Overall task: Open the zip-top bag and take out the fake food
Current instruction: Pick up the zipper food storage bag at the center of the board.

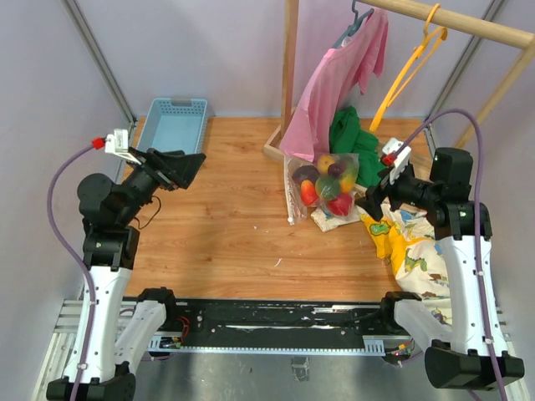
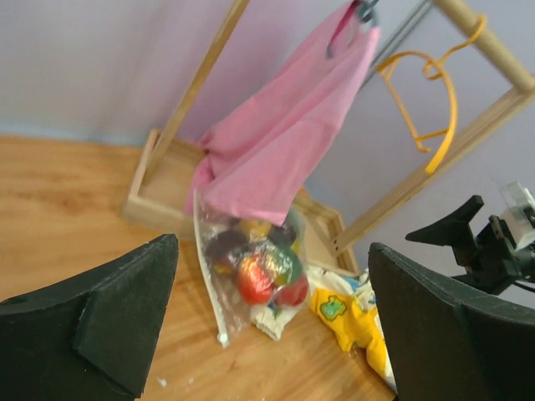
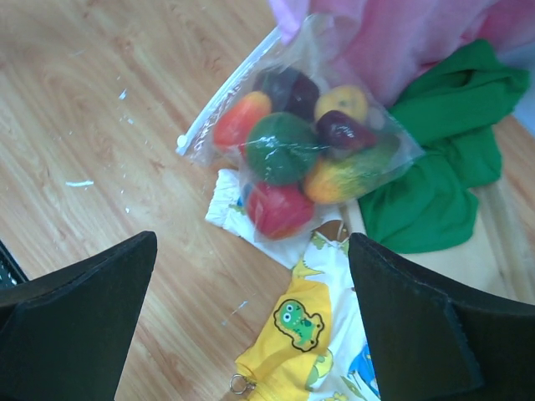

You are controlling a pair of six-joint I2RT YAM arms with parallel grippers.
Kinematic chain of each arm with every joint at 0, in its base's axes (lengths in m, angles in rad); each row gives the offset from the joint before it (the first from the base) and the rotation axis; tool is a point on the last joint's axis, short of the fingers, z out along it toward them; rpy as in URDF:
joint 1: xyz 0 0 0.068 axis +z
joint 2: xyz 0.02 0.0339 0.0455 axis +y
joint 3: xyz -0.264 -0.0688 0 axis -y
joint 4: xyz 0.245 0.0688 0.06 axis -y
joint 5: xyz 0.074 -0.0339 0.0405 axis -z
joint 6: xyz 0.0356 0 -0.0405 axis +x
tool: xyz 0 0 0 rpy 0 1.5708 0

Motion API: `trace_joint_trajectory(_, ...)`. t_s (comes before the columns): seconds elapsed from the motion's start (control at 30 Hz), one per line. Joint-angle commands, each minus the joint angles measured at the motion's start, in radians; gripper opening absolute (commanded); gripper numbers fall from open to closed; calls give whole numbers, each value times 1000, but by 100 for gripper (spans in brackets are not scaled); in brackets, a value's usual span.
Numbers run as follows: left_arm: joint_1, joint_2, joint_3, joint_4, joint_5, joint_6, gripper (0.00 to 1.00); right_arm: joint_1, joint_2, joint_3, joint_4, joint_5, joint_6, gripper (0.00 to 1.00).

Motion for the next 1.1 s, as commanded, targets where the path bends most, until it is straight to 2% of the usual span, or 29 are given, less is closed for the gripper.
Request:
trace_joint_trajectory(0.0,12,-7,-121,-14,-21,-84,99,20,-18,-105,12,-83,-132,98)
trace_joint_trajectory(0.17,14,-27,-271,21,-82,-152,99,23,22,-190,63,-81,-172,98)
trace_joint_trajectory(0.3,15,-65,-388,39,-161,-213,99,25,100,-204,99,-95,-133,98)
trace_joint_trajectory(0.43,16,-121,-535,170,-159,-256,99,27,197,-187,122,-110,-58,98)
trace_joint_trajectory(0.6,4,-91,-657,384,-57,-302,97,28,271,-177,144,-195,-18,99)
trace_joint_trajectory(0.73,-127,21,-618,397,-92,-164,97,28,274,-188,168,-227,-11,99)
trace_joint_trajectory(0.83,-242,162,-584,456,-135,-96,96,28,262,-199,159,-229,-25,98)
trace_joint_trajectory(0.97,-324,420,-544,613,-108,-127,82,28,238,-205,151,-223,-21,98)
trace_joint_trajectory(1.07,-371,593,-466,655,-92,-127,76,27,220,-216,151,-209,-9,98)
